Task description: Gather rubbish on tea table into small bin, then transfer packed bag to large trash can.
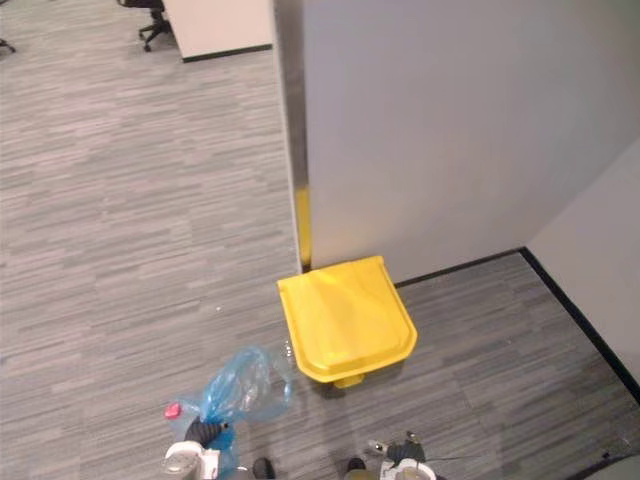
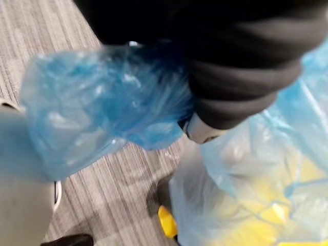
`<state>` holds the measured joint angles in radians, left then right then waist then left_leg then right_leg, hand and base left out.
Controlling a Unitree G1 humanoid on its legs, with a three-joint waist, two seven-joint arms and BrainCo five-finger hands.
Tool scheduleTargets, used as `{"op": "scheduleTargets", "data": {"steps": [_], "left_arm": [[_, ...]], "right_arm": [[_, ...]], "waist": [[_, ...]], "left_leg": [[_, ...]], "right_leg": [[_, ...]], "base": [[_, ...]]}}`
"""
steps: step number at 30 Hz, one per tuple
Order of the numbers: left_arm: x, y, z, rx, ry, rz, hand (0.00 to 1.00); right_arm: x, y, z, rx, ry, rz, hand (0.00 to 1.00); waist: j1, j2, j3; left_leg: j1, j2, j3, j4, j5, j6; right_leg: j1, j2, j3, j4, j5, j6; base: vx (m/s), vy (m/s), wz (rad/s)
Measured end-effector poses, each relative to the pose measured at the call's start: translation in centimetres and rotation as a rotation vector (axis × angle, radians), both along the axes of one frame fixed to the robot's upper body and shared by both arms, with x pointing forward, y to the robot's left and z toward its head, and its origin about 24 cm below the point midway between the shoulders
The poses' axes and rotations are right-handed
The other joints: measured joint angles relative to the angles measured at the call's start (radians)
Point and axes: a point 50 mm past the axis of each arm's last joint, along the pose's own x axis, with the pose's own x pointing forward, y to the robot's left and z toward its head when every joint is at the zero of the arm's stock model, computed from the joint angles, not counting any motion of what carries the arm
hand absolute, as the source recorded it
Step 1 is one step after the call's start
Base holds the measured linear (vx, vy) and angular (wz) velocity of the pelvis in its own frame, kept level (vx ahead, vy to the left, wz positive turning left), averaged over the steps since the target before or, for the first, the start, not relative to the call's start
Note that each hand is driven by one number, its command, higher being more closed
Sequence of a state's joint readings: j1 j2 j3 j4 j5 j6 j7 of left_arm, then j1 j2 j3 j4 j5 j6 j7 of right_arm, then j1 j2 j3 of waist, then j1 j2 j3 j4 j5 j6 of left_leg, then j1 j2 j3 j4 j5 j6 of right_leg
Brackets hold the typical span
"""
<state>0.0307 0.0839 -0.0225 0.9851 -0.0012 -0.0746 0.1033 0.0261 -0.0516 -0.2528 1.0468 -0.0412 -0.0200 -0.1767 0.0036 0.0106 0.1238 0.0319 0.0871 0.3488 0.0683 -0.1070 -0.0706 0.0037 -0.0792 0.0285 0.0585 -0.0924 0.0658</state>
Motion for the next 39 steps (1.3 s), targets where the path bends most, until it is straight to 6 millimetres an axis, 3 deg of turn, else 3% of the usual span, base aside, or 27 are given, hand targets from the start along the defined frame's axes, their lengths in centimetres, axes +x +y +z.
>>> {"op": "scheduleTargets", "data": {"steps": [5,8,9,11,13,14,17,18,19,22,25,28,31,35,39], "left_arm": [[0.6,-0.1,0.2,-0.002,-0.017,-0.009,1.00],[1.3,-0.1,0.5,-0.002,-0.035,-0.008,1.00],[1.5,-0.2,0.5,-0.004,-0.038,-0.003,1.00],[2.0,-0.2,0.7,-0.001,-0.050,-0.006,1.00],[2.4,-0.1,0.9,0.005,-0.064,-0.005,1.00],[2.4,-0.1,0.9,0.004,-0.065,-0.003,1.00],[2.6,-0.2,1.0,-0.006,-0.076,0.021,1.00],[2.8,-0.4,1.1,-0.015,-0.085,0.032,1.00],[3.7,-0.7,1.6,-0.028,-0.122,0.038,1.00],[4.4,-0.5,2.1,-0.022,-0.157,0.034,1.00],[4.6,-0.7,2.2,-0.032,-0.161,0.030,1.00],[5.1,-1.5,2.4,-0.055,-0.174,0.026,1.00],[4.9,-3.0,2.2,-0.087,-0.165,0.012,1.00],[4.9,-3.4,2.2,-0.099,-0.166,0.011,1.00],[5.1,-3.0,2.4,-0.086,-0.178,0.006,1.00]], "right_arm": [[0.5,-0.1,0.1,-0.008,-0.006,0.025,0.00],[1.5,0.0,0.4,-0.008,-0.035,0.028,0.00],[2.5,0.1,0.8,-0.011,-0.069,0.032,0.00],[2.8,0.4,1.0,-0.007,-0.088,0.035,0.00],[3.7,1.0,1.3,0.003,-0.119,0.048,0.00],[3.7,1.1,1.4,0.003,-0.122,0.050,0.00],[3.8,1.5,1.4,-0.002,-0.126,0.040,0.00],[4.0,1.4,1.6,-0.008,-0.132,0.043,0.00],[5.0,1.3,2.1,-0.013,-0.167,0.043,0.00],[5.0,1.9,2.1,0.003,-0.180,0.032,0.00],[4.4,1.6,2.2,-0.001,-0.187,0.022,0.00],[4.3,1.6,2.1,-0.001,-0.185,0.022,0.00],[4.1,1.5,2.2,-0.004,-0.185,0.035,0.00],[4.3,1.9,2.2,-0.007,-0.184,0.089,0.00],[6.5,3.4,3.2,-0.001,-0.251,0.182,0.00]], "waist": [[-0.004,-0.002,0.003],[-0.009,-0.012,0.042],[-0.010,-0.008,0.068],[-0.010,-0.027,0.079],[-0.005,-0.058,0.108],[-0.004,-0.064,0.113],[0.000,-0.097,0.130],[0.002,-0.077,0.136],[0.003,-0.036,0.151],[0.008,-0.037,0.148],[0.017,-0.037,0.142],[0.020,-0.036,0.128],[0.021,-0.004,0.087],[0.021,0.013,0.048],[0.022,0.013,0.025]], "left_leg": [[-0.019,-0.004,-0.002,0.007,-0.004,0.007],[0.024,-0.005,-0.008,0.005,-0.043,0.044],[0.040,-0.007,-0.016,0.022,-0.060,0.056],[0.039,-0.005,-0.031,0.070,-0.091,0.074],[0.036,0.003,-0.027,0.152,-0.133,0.066],[0.029,0.004,-0.024,0.169,-0.144,0.062],[0.015,0.013,-0.033,0.347,-0.266,0.021],[0.012,0.031,-0.034,0.366,-0.284,0.014],[-0.006,0.072,-0.063,0.386,-0.312,-0.012],[-0.013,0.098,-0.108,0.389,-0.323,-0.029],[0.011,0.117,-0.181,0.392,-0.345,-0.069],[-0.001,0.136,-0.248,0.379,-0.346,-0.071],[0.007,0.157,-0.276,0.271,-0.300,-0.085],[0.006,0.170,-0.277,0.176,-0.222,-0.084],[0.001,0.185,-0.277,0.072,-0.129,-0.110]], "right_leg": [[-0.086,0.001,0.032,0.104,0.004,0.007],[-0.174,-0.006,0.008,0.347,-0.016,0.039],[-0.239,-0.012,-0.015,0.452,-0.057,0.039],[-0.289,-0.005,-0.049,0.435,-0.065,0.034],[-0.354,0.002,-0.119,0.249,0.028,0.029],[-0.349,0.004,-0.128,0.214,0.037,0.030],[-0.352,0.007,-0.128,0.170,0.054,0.012],[-0.355,0.018,-0.135,0.184,0.048,0.013],[-0.359,0.055,-0.153,0.195,0.042,0.015],[-0.384,0.083,-0.159,0.259,0.033,0.001],[-0.407,0.088,-0.197,0.403,-0.042,-0.028],[-0.425,0.081,-0.256,0.478,-0.123,-0.038],[-0.435,0.084,-0.306,0.479,-0.166,-0.044],[-0.437,0.076,-0.350,0.450,-0.169,-0.047],[-0.437,0.074,-0.396,0.417,-0.168,-0.049]], "base": [[-0.06,0.031,-0.25],[-0.14,0.030,-0.21],[-0.16,0.023,-0.04],[-0.07,0.032,0.02],[0.04,-0.011,0.08],[0.07,-0.082,0.12],[0.17,-0.181,0.13],[0.33,-0.247,0.04],[0.22,-0.140,0.05],[0.18,-0.140,0.24],[0.21,-0.171,0.53],[0.22,-0.153,0.53],[0.19,-0.113,0.37],[0.16,-0.066,0.37],[0.09,-0.065,0.38]]}}
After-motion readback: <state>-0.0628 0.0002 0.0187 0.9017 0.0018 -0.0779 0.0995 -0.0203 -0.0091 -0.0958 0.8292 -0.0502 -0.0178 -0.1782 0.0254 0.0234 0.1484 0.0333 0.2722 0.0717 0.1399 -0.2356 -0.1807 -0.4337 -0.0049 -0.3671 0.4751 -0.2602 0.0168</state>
